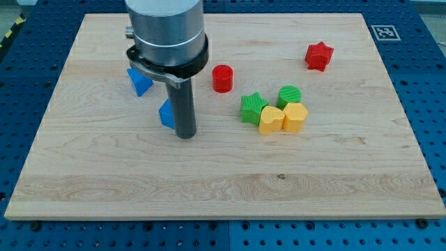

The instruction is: Move the blue cube into the blue triangle

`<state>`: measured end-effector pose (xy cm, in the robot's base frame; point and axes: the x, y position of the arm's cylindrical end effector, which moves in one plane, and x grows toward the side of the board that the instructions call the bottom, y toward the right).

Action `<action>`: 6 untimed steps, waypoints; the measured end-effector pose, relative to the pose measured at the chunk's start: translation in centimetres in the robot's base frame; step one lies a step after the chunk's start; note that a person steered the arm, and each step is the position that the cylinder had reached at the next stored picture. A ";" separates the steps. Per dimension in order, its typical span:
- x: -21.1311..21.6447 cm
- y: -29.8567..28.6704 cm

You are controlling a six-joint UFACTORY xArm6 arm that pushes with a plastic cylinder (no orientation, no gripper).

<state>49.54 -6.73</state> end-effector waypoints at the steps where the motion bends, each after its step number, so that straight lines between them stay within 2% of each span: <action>1: -1.9 -1.1; 3: -6.3 -3.7; 5: -10.3 -2.1; 6: -16.4 0.4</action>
